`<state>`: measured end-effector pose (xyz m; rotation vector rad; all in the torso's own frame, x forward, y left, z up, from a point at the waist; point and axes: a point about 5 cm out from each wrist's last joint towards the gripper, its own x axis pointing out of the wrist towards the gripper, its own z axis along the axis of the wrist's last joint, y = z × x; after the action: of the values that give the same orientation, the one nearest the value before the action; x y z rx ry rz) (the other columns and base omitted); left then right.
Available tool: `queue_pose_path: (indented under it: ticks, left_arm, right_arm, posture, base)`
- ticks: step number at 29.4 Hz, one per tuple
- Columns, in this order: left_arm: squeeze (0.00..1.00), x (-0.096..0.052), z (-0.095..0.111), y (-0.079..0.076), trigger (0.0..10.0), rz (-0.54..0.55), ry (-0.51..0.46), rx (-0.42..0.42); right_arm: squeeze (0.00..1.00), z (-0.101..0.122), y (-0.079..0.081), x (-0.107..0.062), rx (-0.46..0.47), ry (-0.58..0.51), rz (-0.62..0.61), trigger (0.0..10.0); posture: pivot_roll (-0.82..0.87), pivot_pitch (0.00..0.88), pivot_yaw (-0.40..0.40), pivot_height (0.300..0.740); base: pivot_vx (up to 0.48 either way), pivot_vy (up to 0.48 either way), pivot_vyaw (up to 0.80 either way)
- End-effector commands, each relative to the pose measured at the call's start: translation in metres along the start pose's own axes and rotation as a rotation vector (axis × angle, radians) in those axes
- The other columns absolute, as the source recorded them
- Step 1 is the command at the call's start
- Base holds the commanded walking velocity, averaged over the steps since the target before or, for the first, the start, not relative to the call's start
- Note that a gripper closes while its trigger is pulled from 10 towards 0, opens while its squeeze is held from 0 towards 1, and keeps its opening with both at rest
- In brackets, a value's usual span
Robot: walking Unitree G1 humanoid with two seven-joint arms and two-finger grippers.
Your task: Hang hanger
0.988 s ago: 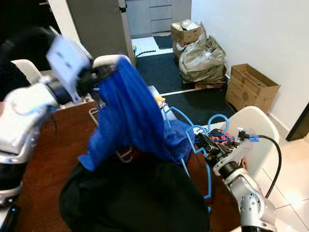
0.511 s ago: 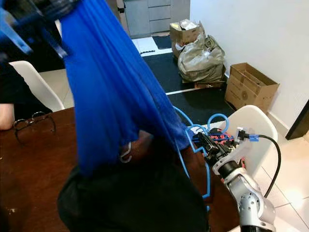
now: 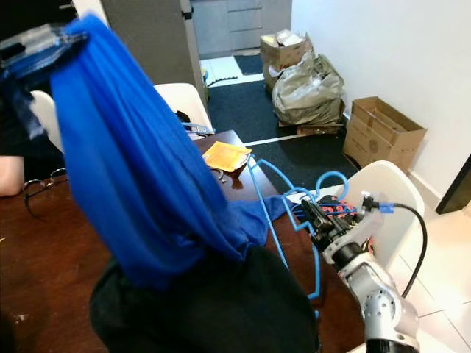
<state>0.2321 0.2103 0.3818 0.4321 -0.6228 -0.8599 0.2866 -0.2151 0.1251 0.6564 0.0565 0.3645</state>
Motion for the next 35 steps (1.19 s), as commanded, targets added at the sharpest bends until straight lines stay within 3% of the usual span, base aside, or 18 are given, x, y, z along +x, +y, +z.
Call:
queue_pose_path:
  ticks: [1,2,3,4,5,6,7,8,9,12,15,18,20,23,28,35]
  left_arm:
    - [0.00,0.000,0.003,-0.002,0.0,-0.025,-0.008,-0.006]
    - [0.00,0.002,-0.001,-0.004,0.4,-0.023,-0.005,-0.017]
    - [0.00,0.006,-0.008,-0.010,2.5,-0.029,-0.004,-0.043]
    - [0.00,0.009,-0.013,-0.015,2.5,-0.034,-0.002,-0.061]
    - [0.00,0.014,-0.017,-0.020,4.7,-0.035,-0.023,-0.090]
    - [0.00,0.014,-0.017,-0.020,4.7,-0.035,-0.023,-0.090]
    - [0.00,0.017,-0.018,-0.023,9.3,-0.034,-0.040,-0.109]
    - [0.00,0.024,-0.021,-0.028,10.0,-0.031,-0.069,-0.148]
    - [0.00,0.024,-0.021,-0.028,10.0,-0.031,-0.069,-0.148]
    - [0.00,0.035,-0.031,-0.047,10.0,-0.089,-0.104,-0.282]
    - [0.00,0.034,-0.034,-0.057,10.0,-0.154,-0.081,-0.311]
    - [0.00,0.020,-0.050,-0.090,10.0,-0.360,0.076,-0.379]
    - [0.00,0.016,-0.053,-0.097,10.0,-0.395,0.112,-0.390]
    - [0.00,0.003,-0.068,-0.112,10.0,-0.454,0.250,-0.407]
    - [0.00,-0.002,-0.077,-0.113,10.0,-0.427,0.312,-0.396]
    - [0.00,0.008,-0.079,-0.099,10.0,-0.289,0.270,-0.361]
  right_arm:
    - [0.00,-0.002,-0.001,0.000,0.027,-0.008,0.002,10.0]
    - [0.00,-0.002,-0.002,0.000,0.029,-0.010,0.000,10.0]
    - [0.00,-0.001,-0.002,-0.001,0.029,-0.014,-0.002,10.0]
    - [0.00,-0.001,-0.002,-0.001,0.030,-0.018,-0.004,10.0]
    - [0.00,-0.001,-0.003,-0.001,0.030,-0.021,-0.006,10.0]
    - [0.00,-0.001,-0.003,-0.001,0.030,-0.021,-0.006,10.0]
    - [0.00,-0.001,-0.003,-0.002,0.031,-0.022,-0.007,10.0]
    - [0.00,0.000,-0.003,-0.002,0.034,-0.029,-0.007,10.0]
    - [0.00,0.000,-0.003,-0.002,0.034,-0.029,-0.007,10.0]
    - [0.00,0.001,-0.004,-0.002,0.045,-0.054,-0.014,10.0]
    - [0.00,0.001,-0.004,-0.002,0.045,-0.055,-0.014,10.0]
    - [0.00,0.001,-0.005,-0.003,0.045,-0.053,-0.015,10.0]
    - [0.00,0.001,-0.005,-0.003,0.046,-0.052,-0.015,10.0]
    - [0.00,0.000,-0.005,-0.003,0.046,-0.047,-0.014,10.0]
    - [0.00,-0.001,-0.005,-0.002,0.046,-0.042,-0.013,10.0]
    - [0.00,0.000,-0.005,-0.003,0.047,-0.044,-0.011,10.0]
  posture:
    - [-0.01,0.000,0.052,0.731]
    - [-0.01,0.000,0.052,0.731]
    - [-0.02,0.000,0.055,0.731]
    - [-0.02,0.000,0.055,0.731]
    - [-0.02,0.000,0.058,0.731]
    - [-0.02,0.000,0.058,0.731]
    - [-0.02,0.000,0.058,0.731]
    - [-0.02,0.000,0.058,0.731]
    - [-0.02,0.000,0.058,0.731]
    - [-0.03,0.000,0.065,0.731]
    - [-0.03,0.000,0.068,0.731]
    - [-0.02,0.000,0.070,0.731]
    - [-0.02,0.000,0.070,0.731]
    - [-0.02,0.000,0.069,0.731]
    - [-0.02,0.000,0.066,0.731]
    - [-0.02,0.000,0.068,0.731]
  base:
    - [0.000,0.000,0.00]
    - [0.000,0.000,0.00]
    - [0.000,0.000,0.00]
    - [0.000,0.000,0.00]
    - [0.000,0.000,0.00]
    - [0.000,0.000,0.00]
    - [0.000,0.000,0.00]
    - [0.000,0.000,0.00]
    - [0.000,0.000,0.00]
    - [0.000,0.000,0.00]
    - [0.000,0.000,0.00]
    - [0.000,0.000,0.00]
    - [0.000,0.000,0.00]
    - [0.000,0.000,0.00]
    - [0.000,0.000,0.00]
    - [0.000,0.000,0.00]
